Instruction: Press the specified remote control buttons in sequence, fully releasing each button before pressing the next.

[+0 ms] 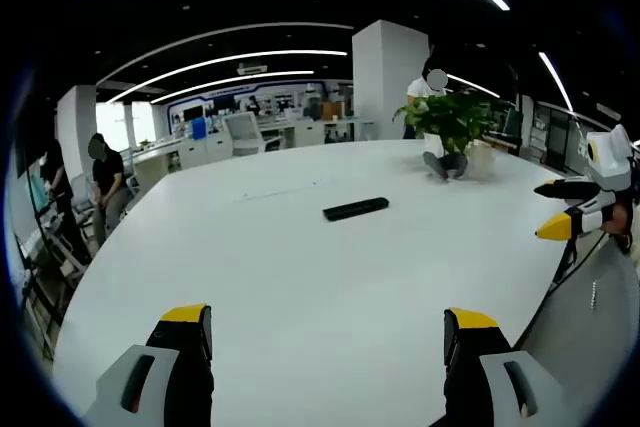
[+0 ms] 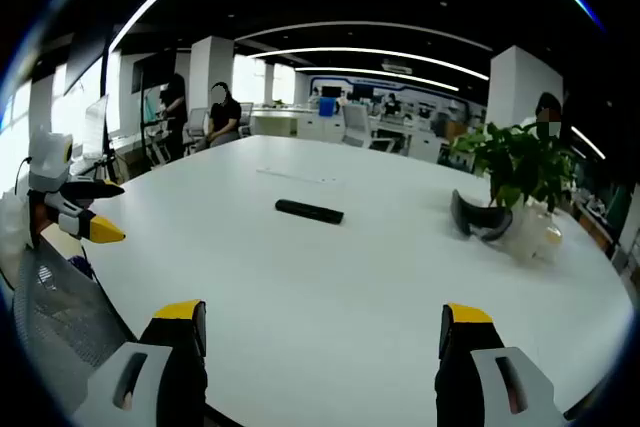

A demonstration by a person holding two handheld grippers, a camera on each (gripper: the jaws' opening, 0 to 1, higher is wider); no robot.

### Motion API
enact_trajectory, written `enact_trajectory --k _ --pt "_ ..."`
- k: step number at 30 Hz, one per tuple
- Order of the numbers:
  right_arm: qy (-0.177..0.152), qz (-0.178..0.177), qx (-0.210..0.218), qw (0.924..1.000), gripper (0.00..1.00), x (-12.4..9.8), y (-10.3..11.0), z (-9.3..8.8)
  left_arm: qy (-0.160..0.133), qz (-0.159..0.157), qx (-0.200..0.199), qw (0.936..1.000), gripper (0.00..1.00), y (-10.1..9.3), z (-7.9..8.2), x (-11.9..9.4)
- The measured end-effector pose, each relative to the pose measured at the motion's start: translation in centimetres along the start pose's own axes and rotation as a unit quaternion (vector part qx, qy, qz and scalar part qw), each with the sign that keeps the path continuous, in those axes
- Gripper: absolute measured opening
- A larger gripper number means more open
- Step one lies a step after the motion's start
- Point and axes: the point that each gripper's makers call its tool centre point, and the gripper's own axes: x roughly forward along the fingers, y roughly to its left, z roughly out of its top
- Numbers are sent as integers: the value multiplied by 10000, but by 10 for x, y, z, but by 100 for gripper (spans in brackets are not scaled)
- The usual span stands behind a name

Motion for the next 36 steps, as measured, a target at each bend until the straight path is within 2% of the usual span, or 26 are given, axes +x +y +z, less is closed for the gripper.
enact_trajectory --k 19,29,36 --pt "-17 -26 -19 10000 97 -1 -1 1 40 -10 -66 10000 99 0 -2 0" --pt "-5 0 -52 10000 96 0 0 0 129 -99 15 9999 99 -4 -4 1" --pt "40 9 -92 9999 96 0 1 -1 192 -154 -85 9997 100 -4 -7 2"
